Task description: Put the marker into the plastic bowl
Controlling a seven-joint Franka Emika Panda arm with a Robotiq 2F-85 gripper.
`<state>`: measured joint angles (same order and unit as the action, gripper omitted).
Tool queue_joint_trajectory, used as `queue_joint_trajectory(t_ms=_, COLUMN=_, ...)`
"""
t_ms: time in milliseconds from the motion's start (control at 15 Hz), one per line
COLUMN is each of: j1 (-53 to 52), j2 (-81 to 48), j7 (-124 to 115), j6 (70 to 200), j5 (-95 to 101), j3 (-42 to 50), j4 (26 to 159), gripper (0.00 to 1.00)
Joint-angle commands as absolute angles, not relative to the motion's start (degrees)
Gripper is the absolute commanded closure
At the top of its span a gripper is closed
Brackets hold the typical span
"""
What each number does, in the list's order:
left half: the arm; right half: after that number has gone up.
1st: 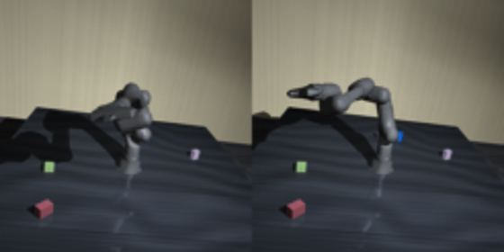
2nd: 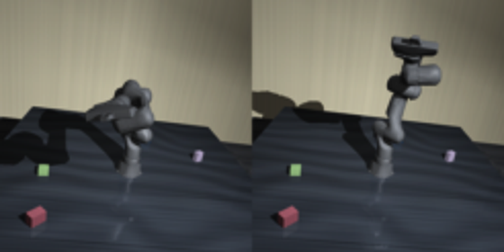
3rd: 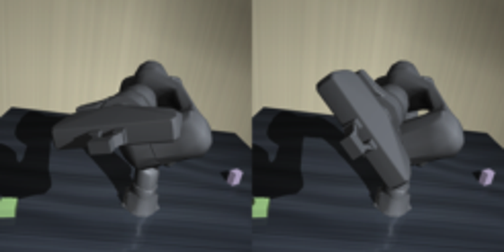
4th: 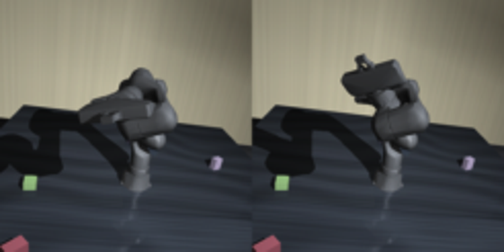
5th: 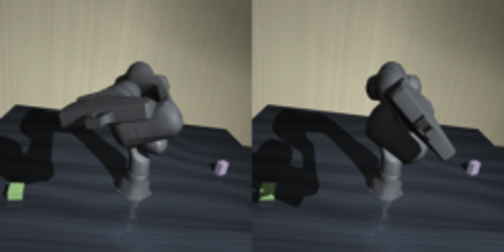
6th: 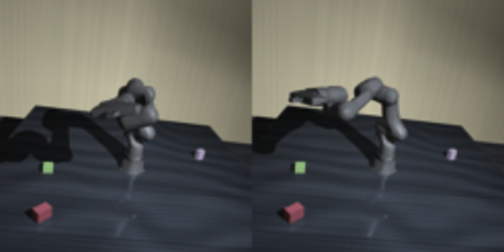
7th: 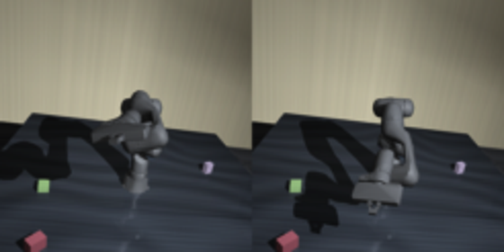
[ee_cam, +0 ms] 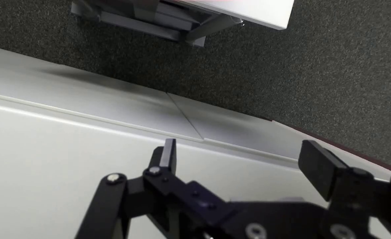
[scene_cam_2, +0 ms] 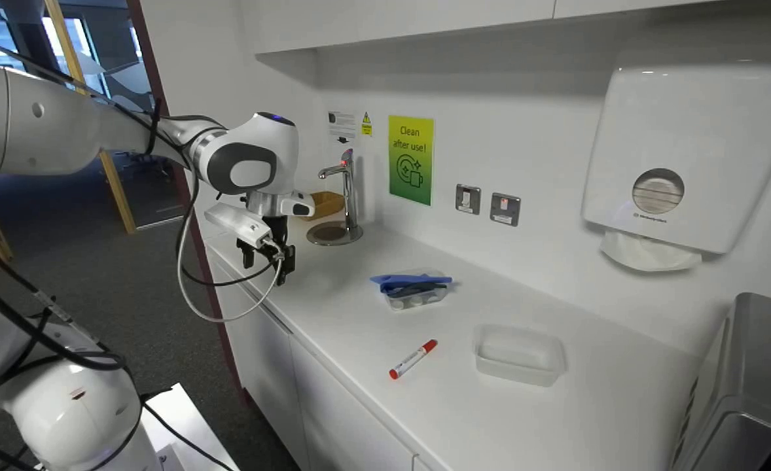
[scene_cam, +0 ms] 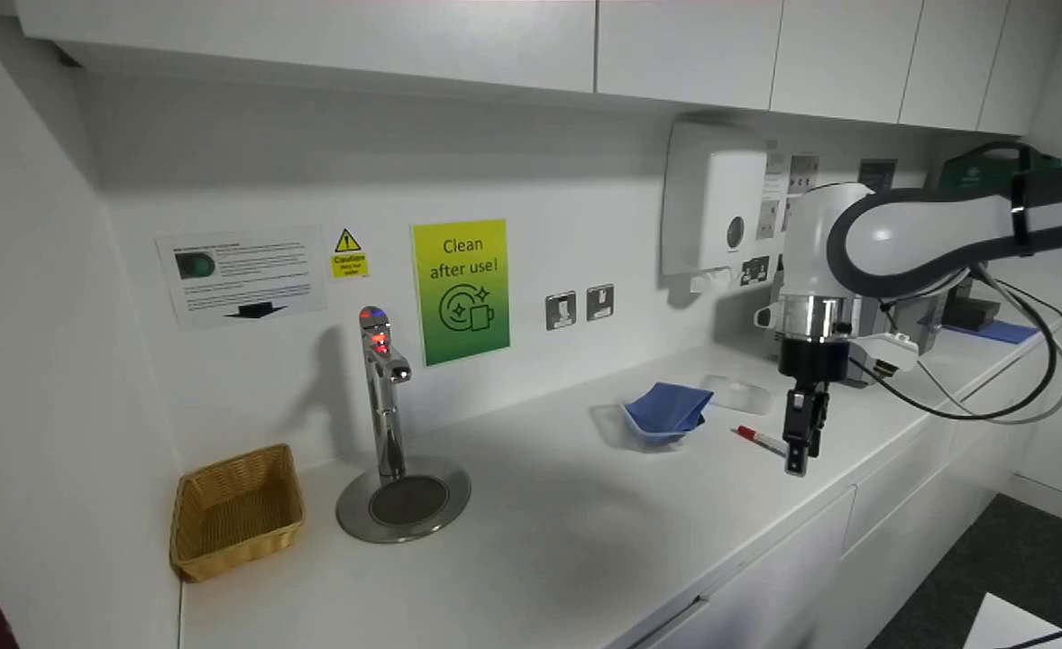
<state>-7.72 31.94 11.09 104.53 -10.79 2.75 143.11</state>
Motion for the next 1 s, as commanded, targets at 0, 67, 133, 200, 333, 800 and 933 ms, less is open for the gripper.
queue_joint_trajectory(t_ms=0, j1=-6.8, j2=31.89, j7=11.47, j6=104.34, j5=-11.16, j3=1.98, j4=143.0, gripper=0.0)
queue_joint_trajectory(t_ms=67, j1=-6.8, j2=31.89, j7=11.47, j6=104.34, j5=-11.16, j3=1.98, j4=143.0, gripper=0.0)
queue_joint_trajectory(t_ms=133, j1=-6.8, j2=31.89, j7=11.47, j6=104.34, j5=-11.16, j3=1.98, j4=143.0, gripper=0.0)
queue_joint_trajectory(t_ms=200, j1=-6.8, j2=31.89, j7=11.47, j6=104.34, j5=-11.16, j3=1.98, j4=143.0, gripper=0.0)
queue_joint_trajectory(t_ms=333, j1=-6.8, j2=31.89, j7=11.47, j6=104.34, j5=-11.16, j3=1.98, j4=143.0, gripper=0.0)
queue_joint_trajectory(t_ms=800, j1=1.75, j2=30.6, j7=13.27, j6=112.35, j5=-6.01, j3=8.84, j4=141.36, gripper=0.0)
queue_joint_trajectory(t_ms=933, j1=4.35, j2=28.85, j7=14.05, j6=113.22, j5=-5.08, j3=11.82, j4=140.26, gripper=0.0)
